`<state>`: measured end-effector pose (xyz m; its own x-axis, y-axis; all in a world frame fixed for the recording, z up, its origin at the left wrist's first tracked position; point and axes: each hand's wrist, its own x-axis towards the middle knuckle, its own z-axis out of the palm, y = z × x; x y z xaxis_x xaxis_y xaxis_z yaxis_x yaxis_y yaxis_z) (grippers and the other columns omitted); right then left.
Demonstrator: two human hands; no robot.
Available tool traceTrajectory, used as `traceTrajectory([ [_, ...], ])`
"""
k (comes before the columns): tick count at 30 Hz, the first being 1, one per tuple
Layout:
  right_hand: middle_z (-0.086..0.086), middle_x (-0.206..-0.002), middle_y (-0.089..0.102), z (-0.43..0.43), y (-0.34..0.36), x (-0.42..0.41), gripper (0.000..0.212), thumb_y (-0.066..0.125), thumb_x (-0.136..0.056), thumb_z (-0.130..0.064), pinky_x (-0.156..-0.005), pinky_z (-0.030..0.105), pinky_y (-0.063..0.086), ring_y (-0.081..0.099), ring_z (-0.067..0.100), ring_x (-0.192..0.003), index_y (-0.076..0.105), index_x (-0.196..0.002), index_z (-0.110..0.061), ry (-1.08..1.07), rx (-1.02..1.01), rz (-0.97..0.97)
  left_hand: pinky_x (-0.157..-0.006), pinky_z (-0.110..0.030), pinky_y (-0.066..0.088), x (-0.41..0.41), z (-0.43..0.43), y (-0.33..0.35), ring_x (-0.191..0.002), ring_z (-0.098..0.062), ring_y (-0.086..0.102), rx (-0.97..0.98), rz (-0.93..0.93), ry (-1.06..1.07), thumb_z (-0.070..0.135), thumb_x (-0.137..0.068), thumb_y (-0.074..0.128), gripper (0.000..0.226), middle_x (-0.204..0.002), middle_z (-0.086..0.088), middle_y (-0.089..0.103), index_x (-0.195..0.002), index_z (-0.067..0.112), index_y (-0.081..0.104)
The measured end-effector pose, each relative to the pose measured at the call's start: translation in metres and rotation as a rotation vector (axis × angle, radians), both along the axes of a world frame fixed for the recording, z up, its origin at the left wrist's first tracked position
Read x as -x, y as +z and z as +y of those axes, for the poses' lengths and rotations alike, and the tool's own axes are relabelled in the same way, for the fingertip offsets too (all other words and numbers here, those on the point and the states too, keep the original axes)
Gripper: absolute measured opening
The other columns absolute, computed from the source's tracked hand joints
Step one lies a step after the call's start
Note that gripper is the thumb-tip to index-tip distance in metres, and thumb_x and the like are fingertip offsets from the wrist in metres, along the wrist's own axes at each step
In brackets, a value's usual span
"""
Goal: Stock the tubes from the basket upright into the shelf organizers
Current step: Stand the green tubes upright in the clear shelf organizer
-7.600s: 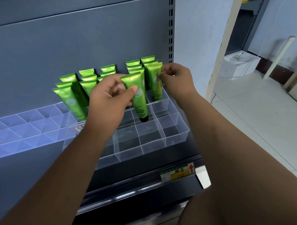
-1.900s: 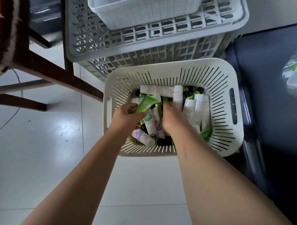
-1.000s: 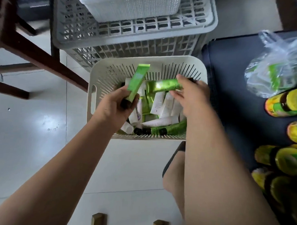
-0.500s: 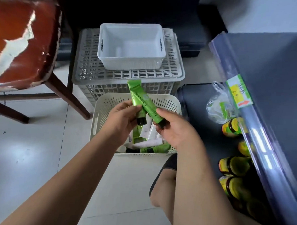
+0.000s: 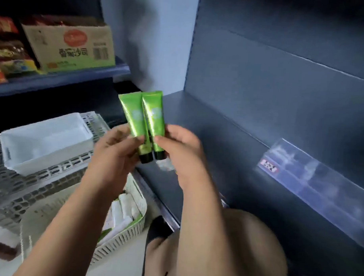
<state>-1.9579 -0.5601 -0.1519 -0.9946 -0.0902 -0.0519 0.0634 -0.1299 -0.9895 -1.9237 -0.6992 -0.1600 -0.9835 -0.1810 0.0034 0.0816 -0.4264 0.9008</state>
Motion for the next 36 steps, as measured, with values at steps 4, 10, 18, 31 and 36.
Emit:
traceTrajectory([
  [4, 0.005, -0.093, 0.076, 0.09, 0.043, -0.039, 0.027, 0.071, -0.085, 0.009, -0.069, 0.021, 0.053, 0.067, 0.01, -0.079, 0.07, -0.093, -0.016, -0.21, -0.012, 0.129, -0.074, -0.037, 0.058, -0.006, 0.076, 0.042, -0.08, -0.029, 0.069, 0.008, 0.115, -0.2, 0.0, -0.084, 0.065, 0.027, -0.096, -0.018, 0.072, -0.11, 0.006, 0.068],
  [10, 0.005, -0.101, 0.078, 0.233, 0.063, -0.139, 0.025, 0.074, -0.086, 0.0, -0.074, 0.024, 0.055, 0.073, 0.016, -0.091, 0.072, -0.107, -0.014, -0.555, -0.07, 0.191, -0.078, -0.041, 0.053, -0.042, 0.203, 0.076, -0.088, -0.029, 0.066, 0.015, 0.219, -0.53, -0.004, -0.081, 0.071, 0.029, -0.092, -0.017, 0.067, -0.103, 0.015, 0.072],
  [18, -0.002, -0.101, 0.076, 0.36, 0.061, -0.278, 0.03, 0.081, -0.081, -0.012, -0.087, 0.035, 0.059, 0.072, 0.012, -0.095, 0.07, -0.109, -0.019, -0.932, -0.325, 0.193, -0.103, -0.05, 0.05, -0.118, 0.339, 0.076, -0.091, -0.022, 0.066, 0.219, 0.254, -0.8, -0.01, -0.09, 0.063, 0.029, -0.089, -0.007, 0.071, -0.113, 0.006, 0.07],
  [31, 0.001, -0.088, 0.057, 0.473, 0.015, -0.37, 0.027, 0.079, -0.085, -0.008, -0.082, 0.027, 0.056, 0.058, 0.011, -0.081, 0.068, -0.109, -0.015, -1.162, -0.361, 0.257, -0.098, -0.046, 0.055, -0.177, 0.47, 0.036, -0.094, -0.024, 0.062, 0.325, 0.309, -0.862, -0.003, -0.088, 0.072, 0.031, -0.097, -0.015, 0.064, -0.112, 0.017, 0.071],
  [36, -0.004, -0.077, 0.051, 0.508, 0.02, -0.36, 0.026, 0.079, -0.084, -0.009, -0.073, 0.029, 0.051, 0.052, 0.008, -0.07, 0.055, -0.094, -0.006, -1.183, -0.397, 0.264, -0.083, -0.029, 0.056, -0.178, 0.51, 0.027, -0.086, -0.008, 0.066, 0.335, 0.322, -0.77, -0.002, -0.085, 0.076, 0.033, -0.091, 0.014, 0.066, -0.111, 0.017, 0.07],
])
